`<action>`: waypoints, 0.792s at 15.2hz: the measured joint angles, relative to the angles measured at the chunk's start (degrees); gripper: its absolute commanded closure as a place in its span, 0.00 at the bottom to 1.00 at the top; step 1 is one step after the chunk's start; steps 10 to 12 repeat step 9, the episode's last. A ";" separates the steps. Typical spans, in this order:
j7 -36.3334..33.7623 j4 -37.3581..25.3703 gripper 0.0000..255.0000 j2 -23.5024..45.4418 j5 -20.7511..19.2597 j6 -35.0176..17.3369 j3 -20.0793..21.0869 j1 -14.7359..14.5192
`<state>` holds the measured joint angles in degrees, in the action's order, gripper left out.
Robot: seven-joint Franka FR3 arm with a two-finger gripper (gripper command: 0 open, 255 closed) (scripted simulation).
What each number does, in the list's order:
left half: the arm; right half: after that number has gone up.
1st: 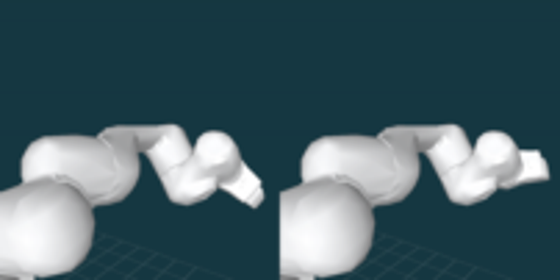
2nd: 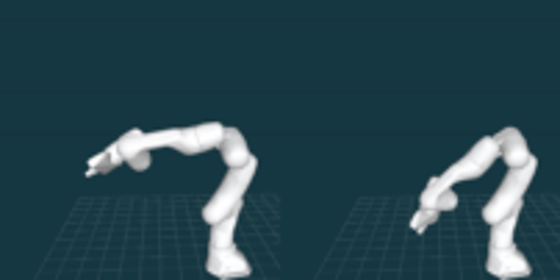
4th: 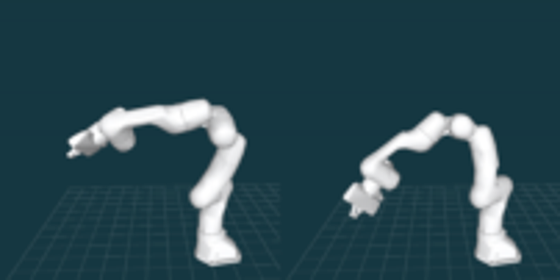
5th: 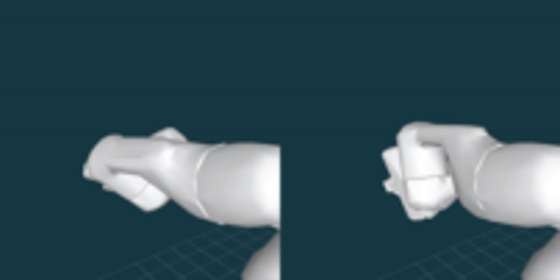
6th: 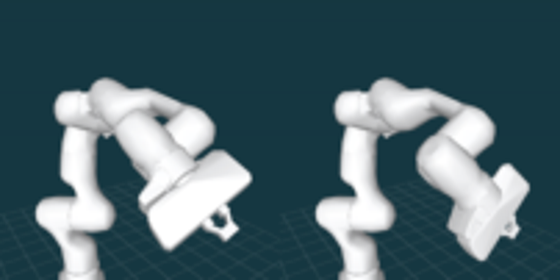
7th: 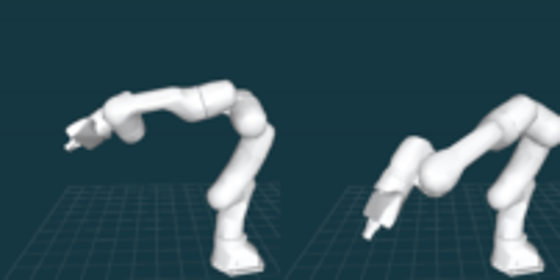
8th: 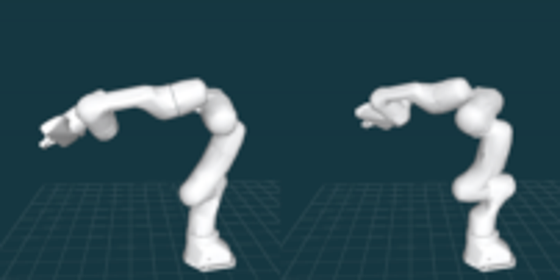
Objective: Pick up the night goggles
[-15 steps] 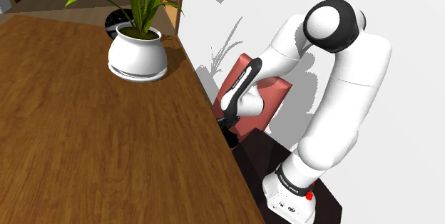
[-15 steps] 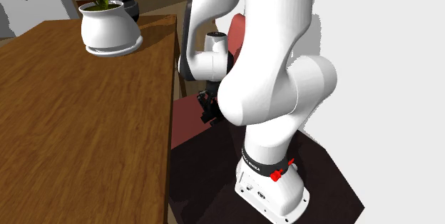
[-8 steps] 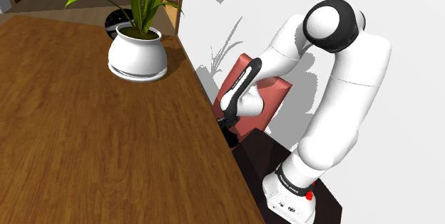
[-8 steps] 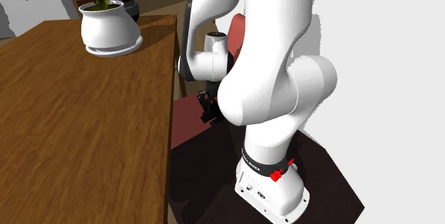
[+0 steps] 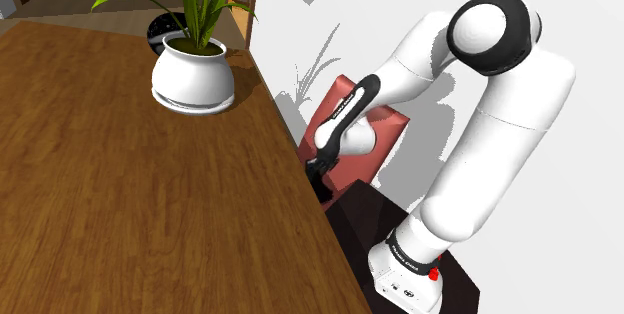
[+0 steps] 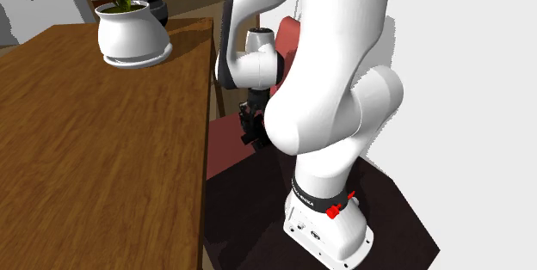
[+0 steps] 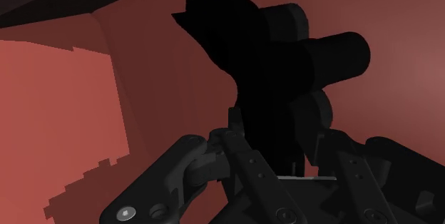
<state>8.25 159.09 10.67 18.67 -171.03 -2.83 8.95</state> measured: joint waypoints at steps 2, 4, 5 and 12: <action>-1.77 0.61 1.00 -2.44 -2.27 1.84 -1.82 -1.25; -3.41 0.90 1.00 -4.41 -4.42 3.49 -3.09 -1.99; -4.28 1.08 1.00 -5.57 -5.63 4.45 -3.71 -2.23; -7.69 1.74 1.00 -9.97 -9.95 8.04 -5.00 -2.64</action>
